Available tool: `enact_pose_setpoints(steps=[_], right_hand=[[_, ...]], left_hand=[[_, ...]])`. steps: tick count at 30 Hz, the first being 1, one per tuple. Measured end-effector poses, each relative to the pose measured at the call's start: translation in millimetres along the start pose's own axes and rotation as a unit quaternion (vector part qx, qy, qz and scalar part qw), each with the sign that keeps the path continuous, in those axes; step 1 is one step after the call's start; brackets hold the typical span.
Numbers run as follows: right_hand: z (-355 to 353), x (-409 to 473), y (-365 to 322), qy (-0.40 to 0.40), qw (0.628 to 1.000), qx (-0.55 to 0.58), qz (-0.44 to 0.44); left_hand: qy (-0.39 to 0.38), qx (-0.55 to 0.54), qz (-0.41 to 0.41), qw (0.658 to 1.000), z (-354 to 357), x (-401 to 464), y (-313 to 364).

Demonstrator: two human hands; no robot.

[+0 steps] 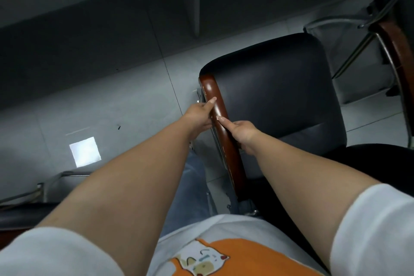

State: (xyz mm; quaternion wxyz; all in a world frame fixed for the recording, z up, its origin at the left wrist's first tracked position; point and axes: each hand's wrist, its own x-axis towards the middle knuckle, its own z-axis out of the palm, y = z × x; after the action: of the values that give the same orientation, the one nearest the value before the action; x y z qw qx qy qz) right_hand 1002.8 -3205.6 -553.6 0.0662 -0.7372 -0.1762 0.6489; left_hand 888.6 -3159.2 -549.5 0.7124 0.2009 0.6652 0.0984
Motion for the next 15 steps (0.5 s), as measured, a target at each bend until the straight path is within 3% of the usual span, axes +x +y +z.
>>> enact_pose_setpoints(steps=[15], right_hand=[[-2, 23, -52, 0.023, 1.000, -0.007, -0.001]], left_hand=[[0.008, -0.001, -0.001, 1.000, -5, 15, 58]])
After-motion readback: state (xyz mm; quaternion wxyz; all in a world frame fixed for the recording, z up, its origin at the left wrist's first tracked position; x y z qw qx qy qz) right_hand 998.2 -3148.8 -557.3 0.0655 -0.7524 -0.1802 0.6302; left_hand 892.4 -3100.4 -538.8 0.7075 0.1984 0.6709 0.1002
